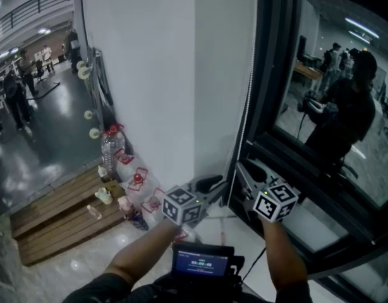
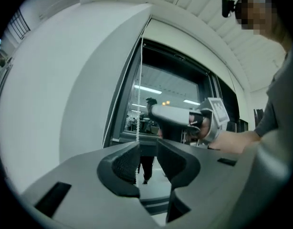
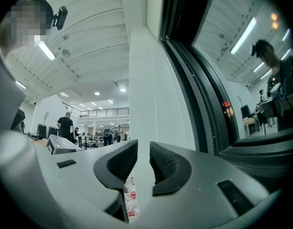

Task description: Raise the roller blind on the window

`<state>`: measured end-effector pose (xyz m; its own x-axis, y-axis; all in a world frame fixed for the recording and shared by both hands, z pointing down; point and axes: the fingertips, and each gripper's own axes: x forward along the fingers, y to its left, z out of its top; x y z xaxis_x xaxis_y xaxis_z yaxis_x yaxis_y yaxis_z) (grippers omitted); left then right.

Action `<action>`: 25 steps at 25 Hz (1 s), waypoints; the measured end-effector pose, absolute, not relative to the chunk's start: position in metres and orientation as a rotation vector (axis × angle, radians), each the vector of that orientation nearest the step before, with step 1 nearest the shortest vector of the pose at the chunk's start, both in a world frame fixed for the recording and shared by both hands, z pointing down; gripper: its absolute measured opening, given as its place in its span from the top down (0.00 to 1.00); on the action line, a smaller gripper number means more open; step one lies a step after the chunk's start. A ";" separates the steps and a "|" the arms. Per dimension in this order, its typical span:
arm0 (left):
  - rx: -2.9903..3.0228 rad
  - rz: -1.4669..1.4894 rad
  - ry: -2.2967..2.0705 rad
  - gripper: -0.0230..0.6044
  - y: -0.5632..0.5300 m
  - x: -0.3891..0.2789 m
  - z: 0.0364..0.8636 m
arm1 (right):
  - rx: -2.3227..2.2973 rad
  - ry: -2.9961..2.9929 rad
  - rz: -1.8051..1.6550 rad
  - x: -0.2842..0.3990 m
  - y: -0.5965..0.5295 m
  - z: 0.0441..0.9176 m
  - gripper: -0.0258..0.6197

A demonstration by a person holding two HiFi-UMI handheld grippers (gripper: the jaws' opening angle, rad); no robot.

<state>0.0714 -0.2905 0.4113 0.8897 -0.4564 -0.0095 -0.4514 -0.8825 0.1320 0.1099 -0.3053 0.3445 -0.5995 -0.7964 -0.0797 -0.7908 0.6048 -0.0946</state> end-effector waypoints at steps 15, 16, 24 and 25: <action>2.876 -0.220 -0.992 0.97 -0.280 0.011 0.349 | -1.322 2.534 -0.130 0.130 -0.260 0.320 0.77; 2.883 -0.211 -1.009 0.97 -0.280 0.007 0.348 | -1.319 2.534 -0.127 0.129 -0.258 0.319 0.77; 2.888 -0.158 -0.995 0.98 -0.265 -0.005 0.349 | -1.363 2.511 -0.161 0.134 -0.244 0.327 0.88; 2.885 -0.168 -0.977 0.98 -0.263 -0.004 0.349 | -1.382 2.505 -0.165 0.136 -0.244 0.329 0.90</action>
